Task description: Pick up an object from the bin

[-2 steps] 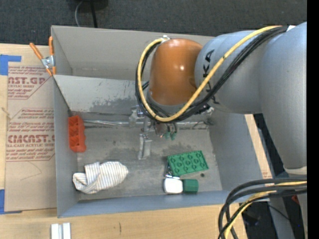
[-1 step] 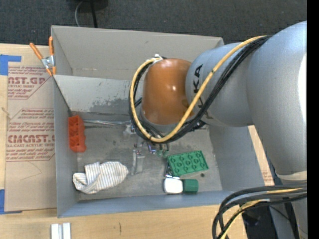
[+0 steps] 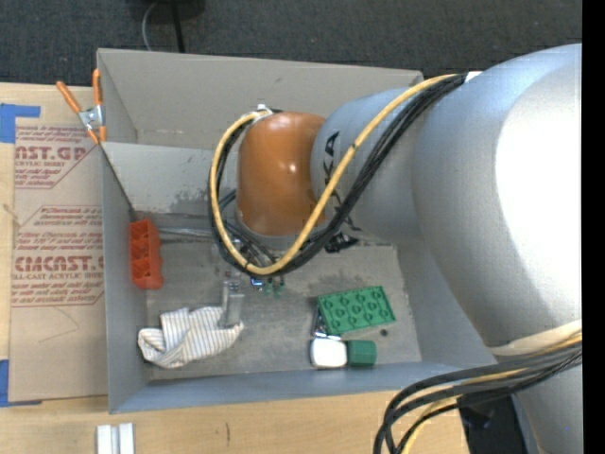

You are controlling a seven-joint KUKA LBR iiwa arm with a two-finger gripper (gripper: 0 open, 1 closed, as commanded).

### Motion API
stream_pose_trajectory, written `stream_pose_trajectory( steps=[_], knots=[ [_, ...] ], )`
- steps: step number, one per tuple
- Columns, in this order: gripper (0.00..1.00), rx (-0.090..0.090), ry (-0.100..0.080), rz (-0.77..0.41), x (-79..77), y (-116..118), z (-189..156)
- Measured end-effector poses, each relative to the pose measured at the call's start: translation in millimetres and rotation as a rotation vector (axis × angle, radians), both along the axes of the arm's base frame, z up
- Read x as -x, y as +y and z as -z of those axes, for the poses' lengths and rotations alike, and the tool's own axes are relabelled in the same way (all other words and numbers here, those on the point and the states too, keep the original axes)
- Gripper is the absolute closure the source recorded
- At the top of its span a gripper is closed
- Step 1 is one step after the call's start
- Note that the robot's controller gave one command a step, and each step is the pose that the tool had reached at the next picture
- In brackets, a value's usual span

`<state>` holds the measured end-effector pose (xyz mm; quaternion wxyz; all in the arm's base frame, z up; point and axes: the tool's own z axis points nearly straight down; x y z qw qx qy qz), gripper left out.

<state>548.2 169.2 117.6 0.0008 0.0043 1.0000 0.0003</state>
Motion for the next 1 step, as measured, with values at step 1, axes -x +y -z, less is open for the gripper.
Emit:
stream_pose_trajectory(
  steps=[1],
  knots=[
    [0.00, -0.003, -0.003, -0.117, 13.6, 20.2, 19.6]
  ],
)
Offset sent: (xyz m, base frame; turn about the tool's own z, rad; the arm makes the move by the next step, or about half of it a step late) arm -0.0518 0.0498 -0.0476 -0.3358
